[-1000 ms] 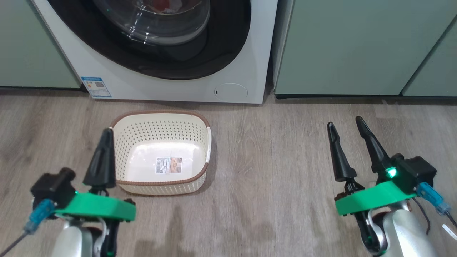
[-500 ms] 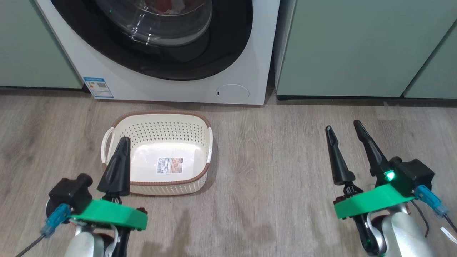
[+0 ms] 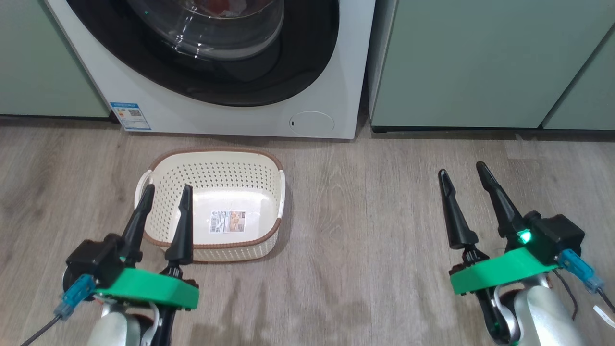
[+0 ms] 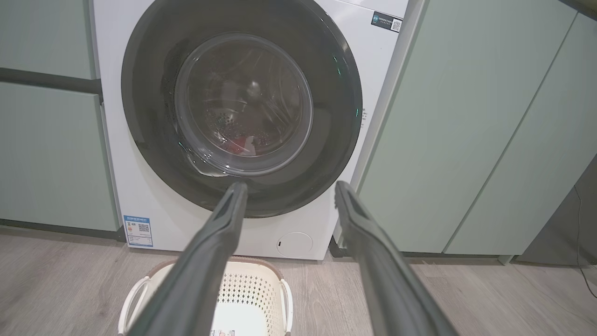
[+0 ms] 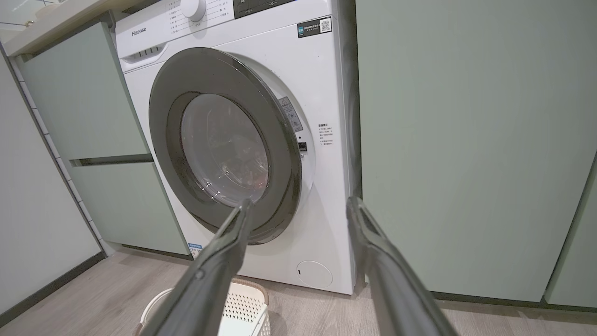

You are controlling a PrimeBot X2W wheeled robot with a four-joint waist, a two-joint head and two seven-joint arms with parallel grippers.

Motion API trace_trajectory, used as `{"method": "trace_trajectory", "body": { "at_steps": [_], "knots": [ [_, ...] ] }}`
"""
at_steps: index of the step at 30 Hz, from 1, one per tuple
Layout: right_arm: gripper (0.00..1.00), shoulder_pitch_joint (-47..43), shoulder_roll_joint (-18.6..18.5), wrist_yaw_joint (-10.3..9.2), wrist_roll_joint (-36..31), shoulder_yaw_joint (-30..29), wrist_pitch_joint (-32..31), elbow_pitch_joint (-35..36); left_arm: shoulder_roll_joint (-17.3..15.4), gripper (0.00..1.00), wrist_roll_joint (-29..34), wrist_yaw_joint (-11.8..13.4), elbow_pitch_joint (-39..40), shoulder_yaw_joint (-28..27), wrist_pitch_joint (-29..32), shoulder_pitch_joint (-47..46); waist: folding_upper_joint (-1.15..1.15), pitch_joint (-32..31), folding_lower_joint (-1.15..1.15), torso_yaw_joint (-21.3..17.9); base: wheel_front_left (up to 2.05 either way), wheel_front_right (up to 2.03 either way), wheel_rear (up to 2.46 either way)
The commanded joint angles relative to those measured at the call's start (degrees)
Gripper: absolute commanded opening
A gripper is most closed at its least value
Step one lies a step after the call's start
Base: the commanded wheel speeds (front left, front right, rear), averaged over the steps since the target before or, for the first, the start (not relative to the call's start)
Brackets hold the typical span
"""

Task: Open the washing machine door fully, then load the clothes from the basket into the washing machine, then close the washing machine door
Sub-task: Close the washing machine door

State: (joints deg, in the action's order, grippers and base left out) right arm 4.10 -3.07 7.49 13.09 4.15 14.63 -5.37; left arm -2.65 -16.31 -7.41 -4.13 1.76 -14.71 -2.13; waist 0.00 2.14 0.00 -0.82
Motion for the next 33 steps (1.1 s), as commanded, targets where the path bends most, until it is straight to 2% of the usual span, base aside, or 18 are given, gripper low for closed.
{"method": "trace_trajectory", "body": {
  "at_steps": [1,33],
  "knots": [
    [1.0,1.72,0.19,0.0,0.12,1.23,0.37,1.82,-0.23,1.0,0.37,-0.07,2.0,-1.7,-0.29,-2.17,0.0,-0.01,0.0,0.01,0.0,0.0,0.0],
    [1.0,1.97,0.19,0.0,0.1,1.19,0.37,1.99,-0.23,1.0,1.64,0.01,1.94,-0.97,-0.29,-2.42,0.0,0.86,0.0,0.32,0.0,0.0,0.0]
  ]
}}
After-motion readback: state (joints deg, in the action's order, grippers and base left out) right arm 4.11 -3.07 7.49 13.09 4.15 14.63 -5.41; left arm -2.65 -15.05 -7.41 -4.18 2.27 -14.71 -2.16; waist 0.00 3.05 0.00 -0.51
